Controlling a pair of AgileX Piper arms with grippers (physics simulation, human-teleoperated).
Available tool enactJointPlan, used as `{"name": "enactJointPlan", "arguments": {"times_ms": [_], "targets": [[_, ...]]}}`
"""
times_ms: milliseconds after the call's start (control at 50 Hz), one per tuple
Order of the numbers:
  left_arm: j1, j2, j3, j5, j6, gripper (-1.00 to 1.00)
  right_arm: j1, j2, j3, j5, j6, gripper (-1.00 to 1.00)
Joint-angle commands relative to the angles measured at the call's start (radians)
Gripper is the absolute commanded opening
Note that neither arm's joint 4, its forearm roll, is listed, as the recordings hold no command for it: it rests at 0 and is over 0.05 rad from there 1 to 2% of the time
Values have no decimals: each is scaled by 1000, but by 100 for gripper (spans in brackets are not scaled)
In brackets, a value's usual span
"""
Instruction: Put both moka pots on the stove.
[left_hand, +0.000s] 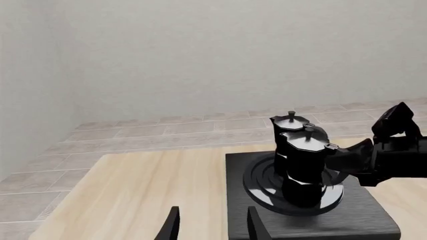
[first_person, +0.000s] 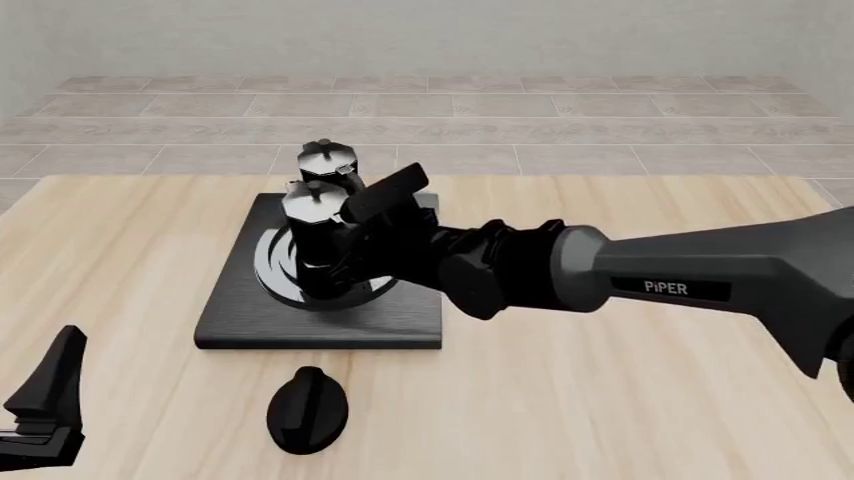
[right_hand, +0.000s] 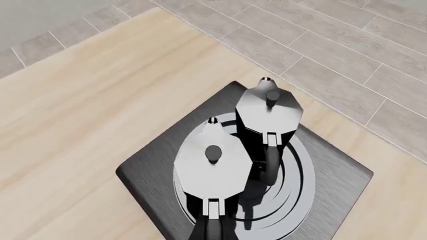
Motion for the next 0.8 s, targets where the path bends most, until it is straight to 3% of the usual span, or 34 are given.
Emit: {"name": "enactJointPlan", "arguments": {"times_ms": [20, 800], "targets": [[14, 0, -1, -4, -3, 100, 12, -40, 2, 11, 16, -100], [11, 0, 0, -1, 1, 100, 14, -16, 20, -4, 42, -100]]}}
